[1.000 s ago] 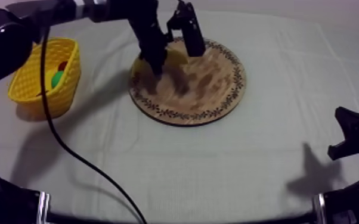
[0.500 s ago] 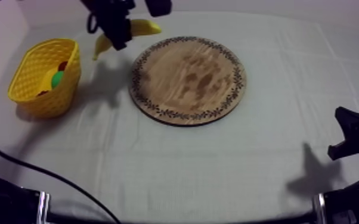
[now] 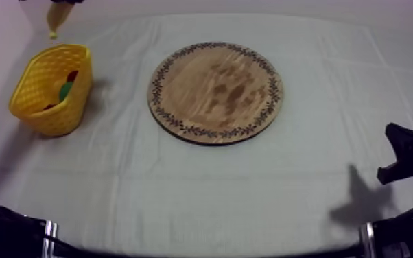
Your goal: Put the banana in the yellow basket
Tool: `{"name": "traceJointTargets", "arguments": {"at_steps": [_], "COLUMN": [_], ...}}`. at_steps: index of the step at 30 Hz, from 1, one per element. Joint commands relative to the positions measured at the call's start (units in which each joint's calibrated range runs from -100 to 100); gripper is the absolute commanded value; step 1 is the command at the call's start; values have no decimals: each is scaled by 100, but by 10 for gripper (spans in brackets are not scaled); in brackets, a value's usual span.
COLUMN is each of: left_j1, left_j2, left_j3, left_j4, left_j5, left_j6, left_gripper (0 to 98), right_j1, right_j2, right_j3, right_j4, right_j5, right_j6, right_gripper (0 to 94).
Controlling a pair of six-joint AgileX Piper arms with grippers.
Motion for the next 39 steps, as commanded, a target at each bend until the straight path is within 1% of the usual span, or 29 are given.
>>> {"name": "traceJointTargets", "arguments": {"at_steps": [1, 5, 10, 16, 27, 39], "left_j1": [-235, -578, -926, -1177, -1429, -1571], "left_j2": [4, 92, 295, 560, 1254, 1949], "left_j3": [-103, -278, -247, 144, 511, 974], "left_j4": [-10, -65, -222, -306, -307, -310], "left_j5": [-6, -45, -240, -293, -343, -360], "left_j6": [256, 538, 884, 1119, 1221, 1189], "left_gripper": [147, 148, 152, 158, 152, 141], "right_j1": [0, 0, 0, 0, 0, 0], "right_j2": [0, 0, 0, 0, 0, 0], "right_j3": [-3, -3, -3, -3, -3, -3], "right_j4": [0, 0, 0, 0, 0, 0], "right_j5": [3, 3, 3, 3, 3, 3], "right_j6": [1, 1, 1, 1, 1, 1], "right_gripper": [3, 3, 3, 3, 3, 3]}}
